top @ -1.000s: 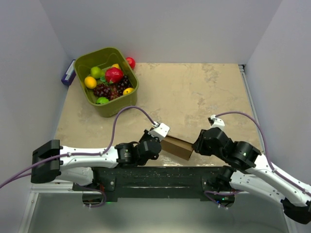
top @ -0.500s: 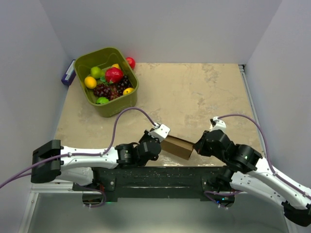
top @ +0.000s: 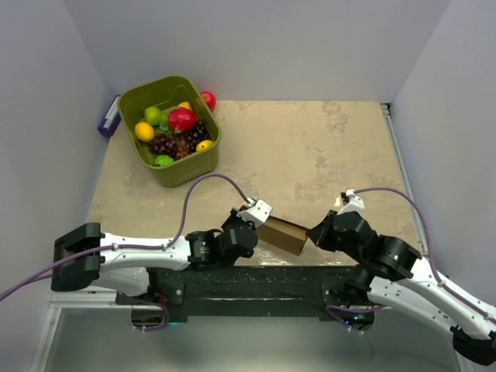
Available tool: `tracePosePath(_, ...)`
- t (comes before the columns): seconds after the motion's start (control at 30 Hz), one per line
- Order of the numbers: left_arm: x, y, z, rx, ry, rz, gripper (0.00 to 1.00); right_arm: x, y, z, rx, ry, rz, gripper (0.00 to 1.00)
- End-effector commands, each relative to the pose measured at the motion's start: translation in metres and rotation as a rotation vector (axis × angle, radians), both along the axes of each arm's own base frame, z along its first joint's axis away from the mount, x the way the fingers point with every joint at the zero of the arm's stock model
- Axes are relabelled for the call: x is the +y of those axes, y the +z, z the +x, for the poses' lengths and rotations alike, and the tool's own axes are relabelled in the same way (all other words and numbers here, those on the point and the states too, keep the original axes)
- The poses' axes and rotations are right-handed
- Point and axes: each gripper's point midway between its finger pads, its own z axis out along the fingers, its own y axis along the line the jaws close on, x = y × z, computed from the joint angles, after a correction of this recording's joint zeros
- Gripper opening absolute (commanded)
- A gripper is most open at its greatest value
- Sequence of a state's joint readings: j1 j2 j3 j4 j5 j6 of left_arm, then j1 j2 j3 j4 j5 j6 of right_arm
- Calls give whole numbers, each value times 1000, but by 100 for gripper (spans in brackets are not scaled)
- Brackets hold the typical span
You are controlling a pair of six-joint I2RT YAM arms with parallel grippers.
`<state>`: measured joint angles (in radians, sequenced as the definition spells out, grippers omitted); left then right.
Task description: Fold the paper box
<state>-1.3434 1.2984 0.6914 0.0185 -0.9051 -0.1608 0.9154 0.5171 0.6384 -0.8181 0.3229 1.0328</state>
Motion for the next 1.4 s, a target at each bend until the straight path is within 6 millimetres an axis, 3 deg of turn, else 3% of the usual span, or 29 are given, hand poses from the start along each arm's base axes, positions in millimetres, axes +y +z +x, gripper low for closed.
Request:
tracePosePath(0.0, 9, -50, -20, 105, -86, 155, 0, 9, 3, -2, 20, -28, 111, 0)
tracePosePath(0.4, 9, -52, -20, 106, -85, 171, 0, 3, 8, -4, 8, -60, 144, 0)
tracePosePath(0.67, 5, -49, -22, 122, -84, 150, 0, -2, 3, -8, 22, -12, 57, 0)
tracePosePath(0.93, -1, -40, -22, 132, -75, 116, 0, -3, -13, -11, 84, 68, -126, 0)
tracePosePath(1.37, -8, -39, -25, 157, -87, 95, 0, 1, -33, -16, 127, 107, -152, 0)
